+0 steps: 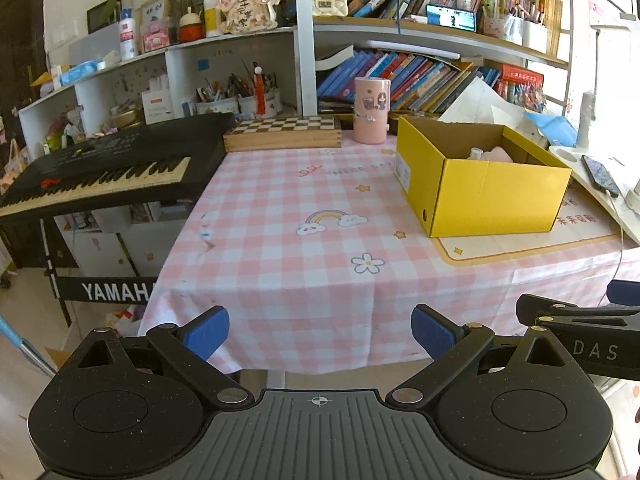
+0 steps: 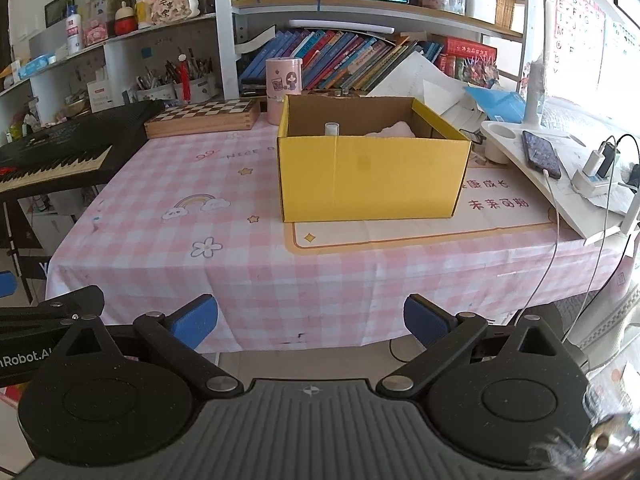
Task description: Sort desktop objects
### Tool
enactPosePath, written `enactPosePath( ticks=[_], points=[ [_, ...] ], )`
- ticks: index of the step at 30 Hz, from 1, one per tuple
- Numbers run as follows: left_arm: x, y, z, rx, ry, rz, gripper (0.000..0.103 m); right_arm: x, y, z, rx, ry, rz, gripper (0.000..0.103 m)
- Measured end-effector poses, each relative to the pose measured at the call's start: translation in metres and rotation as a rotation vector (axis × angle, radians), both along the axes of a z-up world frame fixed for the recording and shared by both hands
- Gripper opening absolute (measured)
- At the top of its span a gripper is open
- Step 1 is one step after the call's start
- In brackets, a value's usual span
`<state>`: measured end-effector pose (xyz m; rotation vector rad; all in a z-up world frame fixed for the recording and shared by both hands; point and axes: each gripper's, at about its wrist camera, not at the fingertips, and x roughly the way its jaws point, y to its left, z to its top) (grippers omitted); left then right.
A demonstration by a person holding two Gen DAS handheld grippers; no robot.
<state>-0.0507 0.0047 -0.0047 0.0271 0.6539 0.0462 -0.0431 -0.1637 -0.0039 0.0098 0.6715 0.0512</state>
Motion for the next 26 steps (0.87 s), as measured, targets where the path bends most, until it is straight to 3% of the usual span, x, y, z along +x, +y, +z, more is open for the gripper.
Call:
enactPosePath(
  ticks=[26],
  points=[
    [0.0026, -0.0064, 0.0, -0.024, 0.007, -0.005, 0.103, -0.0019, -0.0024, -0.0012, -0.003, 0.013, -0.005, 0.101]
  ],
)
